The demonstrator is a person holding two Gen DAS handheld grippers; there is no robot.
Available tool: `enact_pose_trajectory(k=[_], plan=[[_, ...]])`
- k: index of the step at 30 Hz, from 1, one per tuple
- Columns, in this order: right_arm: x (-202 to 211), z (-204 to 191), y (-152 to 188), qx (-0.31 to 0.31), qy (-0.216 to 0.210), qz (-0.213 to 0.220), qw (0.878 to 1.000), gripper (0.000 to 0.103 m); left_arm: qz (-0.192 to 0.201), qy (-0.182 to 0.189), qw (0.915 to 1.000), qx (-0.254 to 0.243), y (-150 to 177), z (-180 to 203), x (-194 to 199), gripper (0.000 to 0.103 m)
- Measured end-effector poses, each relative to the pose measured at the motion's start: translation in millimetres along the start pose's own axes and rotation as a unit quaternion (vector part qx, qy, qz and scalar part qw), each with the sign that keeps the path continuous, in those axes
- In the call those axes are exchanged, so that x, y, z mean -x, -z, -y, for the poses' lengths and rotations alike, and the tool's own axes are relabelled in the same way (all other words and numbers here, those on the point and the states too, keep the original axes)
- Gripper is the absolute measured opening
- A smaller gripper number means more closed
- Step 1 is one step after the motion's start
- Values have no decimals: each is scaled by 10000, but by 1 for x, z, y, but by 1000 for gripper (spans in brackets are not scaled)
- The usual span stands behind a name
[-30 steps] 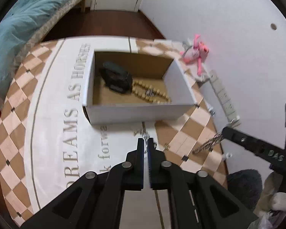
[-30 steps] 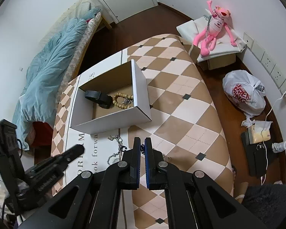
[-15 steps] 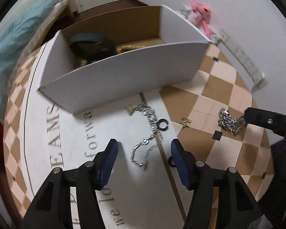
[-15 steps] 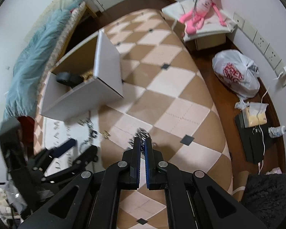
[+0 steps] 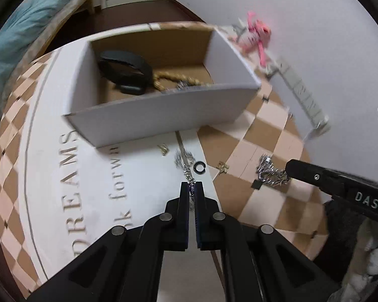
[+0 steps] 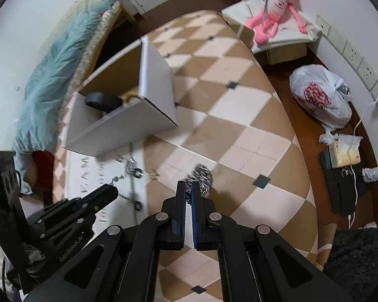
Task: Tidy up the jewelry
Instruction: 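Carry both chains over the white box and release them inside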
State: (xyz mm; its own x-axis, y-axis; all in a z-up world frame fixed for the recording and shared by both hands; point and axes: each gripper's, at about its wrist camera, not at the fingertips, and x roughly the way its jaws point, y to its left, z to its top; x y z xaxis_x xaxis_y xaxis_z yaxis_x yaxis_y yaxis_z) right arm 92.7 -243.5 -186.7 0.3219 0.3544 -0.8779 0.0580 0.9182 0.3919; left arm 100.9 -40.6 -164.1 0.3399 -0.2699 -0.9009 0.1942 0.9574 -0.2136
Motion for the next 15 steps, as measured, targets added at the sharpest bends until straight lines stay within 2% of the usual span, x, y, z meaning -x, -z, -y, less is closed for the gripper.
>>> enact_pose_trajectory(k=[4,7,15], plan=[[23,-16,-7,166,-185,178,9995,4,98,174,9997,147,-3,-10,22,1],[43,-30,-14,312,-328,307,9985,4,335,277,9988,245,-10,-14,43,1],[104,-81,-61,811,-811,781,9903,4,1159,623,9912,157,-67,-5,108,1]])
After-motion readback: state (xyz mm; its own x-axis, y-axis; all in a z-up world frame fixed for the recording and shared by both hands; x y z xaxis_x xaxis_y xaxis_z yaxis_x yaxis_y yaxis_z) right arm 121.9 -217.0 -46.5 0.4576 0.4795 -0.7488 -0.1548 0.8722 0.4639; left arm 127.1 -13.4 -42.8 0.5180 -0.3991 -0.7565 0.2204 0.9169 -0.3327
